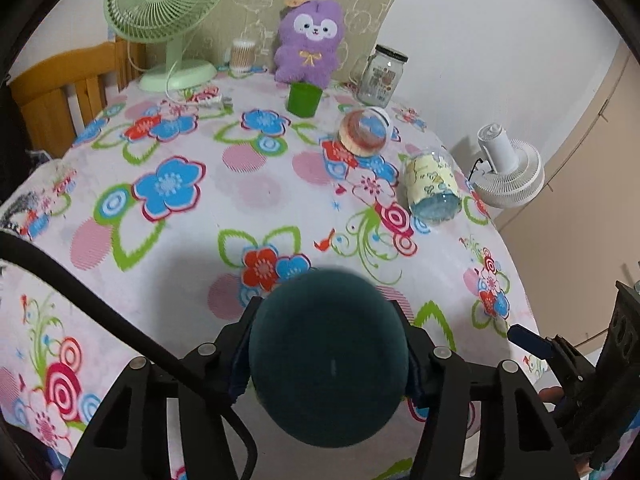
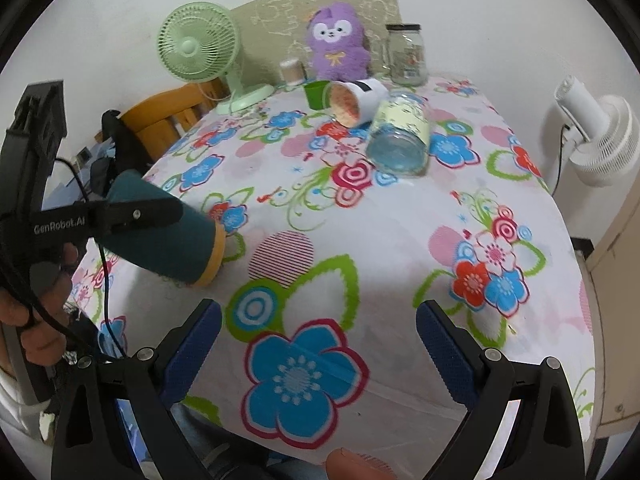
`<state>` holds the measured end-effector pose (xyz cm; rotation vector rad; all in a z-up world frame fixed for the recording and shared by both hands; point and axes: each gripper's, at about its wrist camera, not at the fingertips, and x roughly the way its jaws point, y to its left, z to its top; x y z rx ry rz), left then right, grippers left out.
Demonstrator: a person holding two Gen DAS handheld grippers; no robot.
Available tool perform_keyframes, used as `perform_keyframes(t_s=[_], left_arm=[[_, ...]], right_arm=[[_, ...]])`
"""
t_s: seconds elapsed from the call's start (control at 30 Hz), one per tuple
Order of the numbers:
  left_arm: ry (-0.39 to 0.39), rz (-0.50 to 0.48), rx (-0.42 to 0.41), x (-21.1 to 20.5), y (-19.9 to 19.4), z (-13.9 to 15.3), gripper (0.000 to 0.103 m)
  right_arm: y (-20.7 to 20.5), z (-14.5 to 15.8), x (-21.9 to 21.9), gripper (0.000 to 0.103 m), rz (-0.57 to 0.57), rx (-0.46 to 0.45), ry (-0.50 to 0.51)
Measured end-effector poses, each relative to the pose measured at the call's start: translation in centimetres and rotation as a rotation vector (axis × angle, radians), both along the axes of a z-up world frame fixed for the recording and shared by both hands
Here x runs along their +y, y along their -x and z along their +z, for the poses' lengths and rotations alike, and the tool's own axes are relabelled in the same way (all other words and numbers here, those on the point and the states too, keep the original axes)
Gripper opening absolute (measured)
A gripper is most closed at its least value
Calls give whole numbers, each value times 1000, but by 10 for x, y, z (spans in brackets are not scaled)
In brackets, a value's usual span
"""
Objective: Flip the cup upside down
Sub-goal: 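Open the right gripper and pull it away while the left gripper holds the cup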
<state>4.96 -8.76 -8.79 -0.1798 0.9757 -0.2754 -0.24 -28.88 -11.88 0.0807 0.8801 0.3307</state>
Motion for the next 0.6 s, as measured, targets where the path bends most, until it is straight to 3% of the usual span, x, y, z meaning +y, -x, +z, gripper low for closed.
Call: perform_keyframes(t_s=[0.37,0.6], left_arm=[[-19,4,-100,14,-1,40,59],[-31,10,-120,21,-1,50,59]], right_arm=[[-2,8,26,99,56,-31,22],[-4,16,42,99,79,-57,21]])
